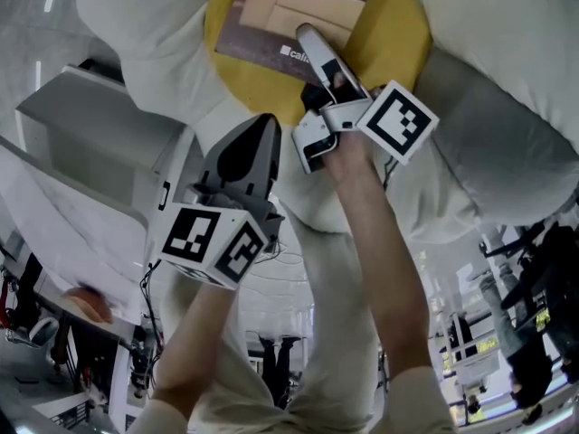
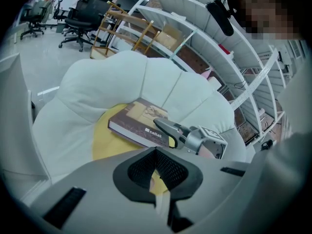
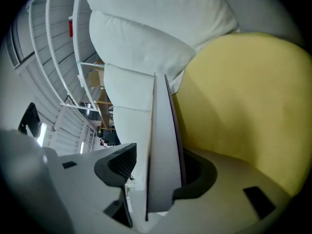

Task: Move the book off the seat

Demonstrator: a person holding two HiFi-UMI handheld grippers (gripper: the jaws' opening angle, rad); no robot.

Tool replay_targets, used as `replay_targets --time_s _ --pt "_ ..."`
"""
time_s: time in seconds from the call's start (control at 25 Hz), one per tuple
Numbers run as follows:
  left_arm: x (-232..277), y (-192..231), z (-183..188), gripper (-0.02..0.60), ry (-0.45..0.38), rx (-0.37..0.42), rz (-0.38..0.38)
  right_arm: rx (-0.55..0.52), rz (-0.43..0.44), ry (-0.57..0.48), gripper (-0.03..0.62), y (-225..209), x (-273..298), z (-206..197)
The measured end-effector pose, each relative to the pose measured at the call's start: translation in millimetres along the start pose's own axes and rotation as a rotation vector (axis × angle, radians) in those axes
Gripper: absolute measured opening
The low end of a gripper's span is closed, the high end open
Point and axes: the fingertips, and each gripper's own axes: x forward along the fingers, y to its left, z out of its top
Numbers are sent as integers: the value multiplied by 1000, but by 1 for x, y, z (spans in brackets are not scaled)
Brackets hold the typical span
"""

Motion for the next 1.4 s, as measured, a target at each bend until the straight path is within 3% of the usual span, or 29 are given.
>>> replay_targets --time_s 0.08,0.16,0.56,0.76,1.4 --pt "-3 1 3 9 -1 4 2 -8 -17 11 170 4 9 1" --pt "-8 9 11 9 -8 13 9 -6 -14 23 161 14 19 -5" --pt "-35 47 -4 9 12 39 69 -77 -56 65 141 23 24 -26" --pt "-52 30 -9 9 9 20 76 -72 -39 72 138 39 3 -25" --pt "-108 -8 28 9 -65 11 87 -81 -20 85 135 102 -37 -32"
